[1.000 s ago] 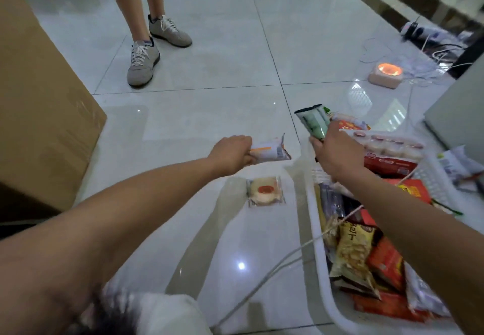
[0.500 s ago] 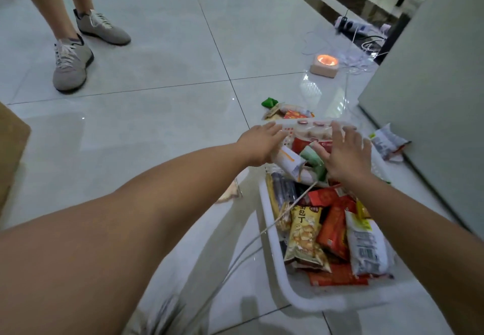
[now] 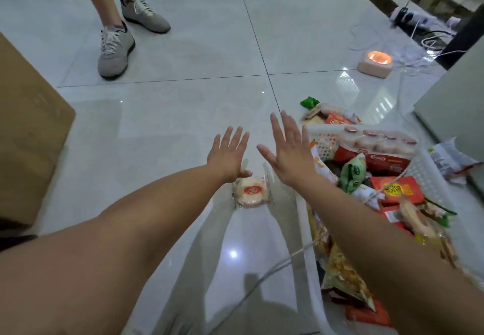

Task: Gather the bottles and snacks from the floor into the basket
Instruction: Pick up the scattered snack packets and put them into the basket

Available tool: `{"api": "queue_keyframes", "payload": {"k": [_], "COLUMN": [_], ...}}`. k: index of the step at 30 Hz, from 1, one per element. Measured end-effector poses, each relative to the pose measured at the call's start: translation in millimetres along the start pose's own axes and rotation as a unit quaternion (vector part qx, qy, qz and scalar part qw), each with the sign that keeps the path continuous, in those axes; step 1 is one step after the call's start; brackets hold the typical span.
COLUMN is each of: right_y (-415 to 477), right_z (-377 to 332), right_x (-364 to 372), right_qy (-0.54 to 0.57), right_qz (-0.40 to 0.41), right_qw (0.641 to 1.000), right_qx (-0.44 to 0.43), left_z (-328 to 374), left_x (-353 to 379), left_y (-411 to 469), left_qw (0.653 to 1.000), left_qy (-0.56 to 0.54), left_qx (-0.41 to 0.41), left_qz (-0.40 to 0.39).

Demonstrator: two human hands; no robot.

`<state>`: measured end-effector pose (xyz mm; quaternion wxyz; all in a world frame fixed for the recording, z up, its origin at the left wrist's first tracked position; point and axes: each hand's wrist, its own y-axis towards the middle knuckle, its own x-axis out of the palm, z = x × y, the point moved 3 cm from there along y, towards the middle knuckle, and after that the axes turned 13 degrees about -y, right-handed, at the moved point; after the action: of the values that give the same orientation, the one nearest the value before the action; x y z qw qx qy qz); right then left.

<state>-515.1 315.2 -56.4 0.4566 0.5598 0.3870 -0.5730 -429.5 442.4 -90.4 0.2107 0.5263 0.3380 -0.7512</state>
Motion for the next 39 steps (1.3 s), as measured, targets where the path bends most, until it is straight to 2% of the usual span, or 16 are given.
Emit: {"api": "queue_keyframes", "payload": {"k": [7,11,14,18,23,27,30,33,37,39], "right_y": [0.7,-12.4,-22.6,-23.0,-23.9,-17.2,-14.2,-24.3,-72.3,-106.1], "right_z": [-46.3,-53.2,-48.2,-50.0,-56.5,-49.5,-20.3,31.7,113.6,149.3], "right_x": [68.1,101.8,118.7,113.4,94.3,53.3,12.8,-22.0,-46.6,-46.8], "right_qy": [-0.077,-0.02,-0.049,-0.043,-0.05,-0.063,-0.067,-0.066,-0.052,-0.051], "right_qz": [-0.078,-0.168,-0.276,-0.218,-0.198,-0.11,-0.036,0.013,0.043,0.014], "right_qw": [0.987,0.978,0.951,0.967,0.971,0.984,0.995,0.996,0.969,0.947], "right_qx": [-0.121,-0.119,-0.134,-0.128,-0.122,-0.123,-0.059,0.064,0.237,0.317], "left_z": [-39.7,-60.9,-67.5,-66.3,-55.6,-45.8,-37.9,-23.7,5.9,22.4], "left_x": [39.8,50.8,52.2,50.2,39.8,21.5,5.0,-16.4,-37.7,-42.6], "left_y": [-3.6,-4.1,-3.7,-0.5,2.4,2.2,-2.5,-5.1,-2.7,-2.0], "left_qw": [0.996,0.993,0.992,0.993,0.994,0.996,0.997,0.999,0.999,1.0], "left_qy": [0.019,0.032,0.042,0.041,0.041,0.037,0.03,0.008,-0.013,-0.012], "left_qx": [-0.027,-0.05,-0.053,-0.054,-0.043,-0.044,-0.044,-0.046,-0.025,-0.005], "left_qz": [-0.083,-0.105,-0.108,-0.1,-0.088,-0.065,-0.051,-0.023,0.014,0.023]}}
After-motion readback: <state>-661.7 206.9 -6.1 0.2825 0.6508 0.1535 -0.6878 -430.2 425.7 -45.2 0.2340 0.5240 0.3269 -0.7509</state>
